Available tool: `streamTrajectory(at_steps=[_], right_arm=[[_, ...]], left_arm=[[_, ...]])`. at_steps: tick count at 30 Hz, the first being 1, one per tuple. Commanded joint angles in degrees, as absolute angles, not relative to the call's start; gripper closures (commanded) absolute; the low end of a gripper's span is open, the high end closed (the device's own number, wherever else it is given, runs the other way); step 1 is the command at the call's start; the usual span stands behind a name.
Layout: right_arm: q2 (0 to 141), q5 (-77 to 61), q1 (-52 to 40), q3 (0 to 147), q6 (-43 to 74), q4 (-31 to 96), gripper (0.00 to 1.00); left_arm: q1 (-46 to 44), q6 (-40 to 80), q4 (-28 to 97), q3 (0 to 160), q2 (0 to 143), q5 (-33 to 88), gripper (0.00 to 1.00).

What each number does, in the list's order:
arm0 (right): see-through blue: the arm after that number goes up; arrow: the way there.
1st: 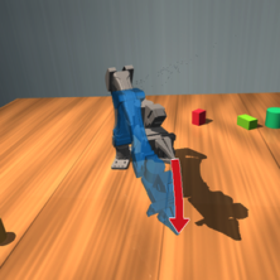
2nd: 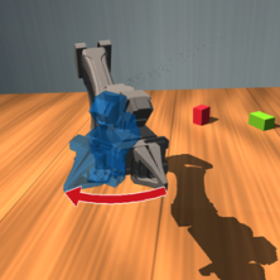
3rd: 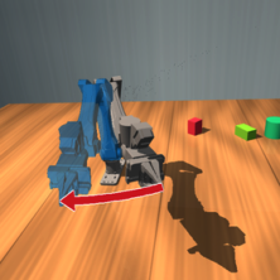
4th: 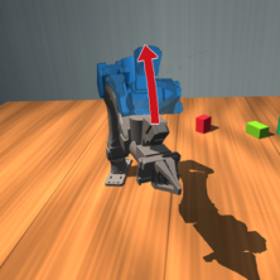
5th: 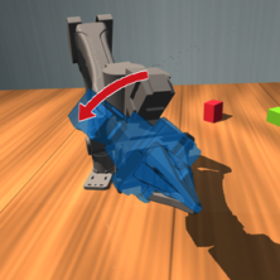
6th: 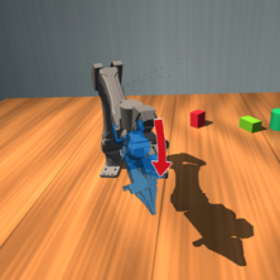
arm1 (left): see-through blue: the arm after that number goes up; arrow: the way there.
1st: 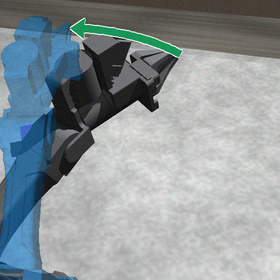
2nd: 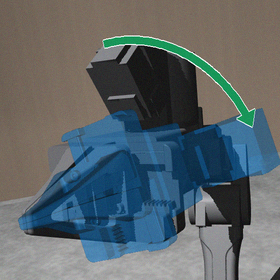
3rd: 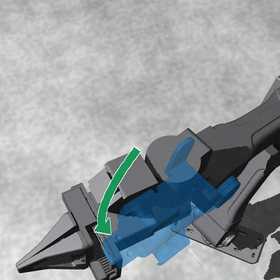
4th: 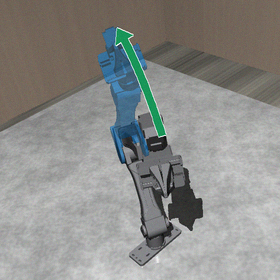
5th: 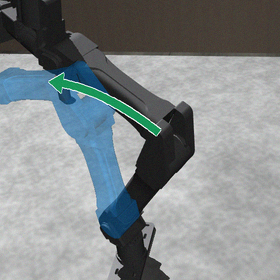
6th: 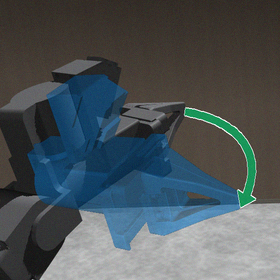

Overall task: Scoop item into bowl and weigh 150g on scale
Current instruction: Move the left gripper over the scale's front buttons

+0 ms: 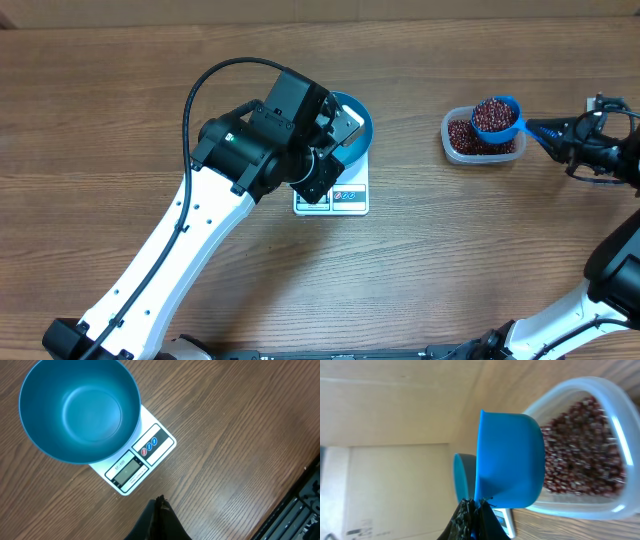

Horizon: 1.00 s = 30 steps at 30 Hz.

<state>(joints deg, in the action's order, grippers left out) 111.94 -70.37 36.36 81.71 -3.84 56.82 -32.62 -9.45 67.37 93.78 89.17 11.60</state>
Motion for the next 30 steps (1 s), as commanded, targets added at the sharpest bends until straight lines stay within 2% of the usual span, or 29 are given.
streamTrajectory(at_steps=[1, 15, 23, 28, 30], right_arm=[[111.8, -78.6, 37.0, 81.5, -4.4, 56.4, 0.96], [111.8, -78.5, 37.0, 81.5, -4.4, 56.1, 0.96], [111.8, -78.5, 37.0, 81.5, -4.4, 55.8, 0.96], [111.8, -77.3, 37.0, 81.5, -4.4, 55.8, 0.96], [111.8, -75.9, 37.0, 81.5, -4.4, 55.8, 0.96]], left_arm=[[-32.8, -10.8, 67.1, 94.6, 89.7, 13.2, 0.96], [-32.9, -10.9, 67.2, 94.6, 89.9, 13.2, 0.96], [-36.2, -15.4, 68.0, 94.5, 96.3, 10.9, 0.96], [-37.3, -15.2, 65.1, 94.0, 98.7, 6.6, 0.96], [-37.5, -14.5, 59.9, 90.7, 98.0, 5.5, 0.96]])
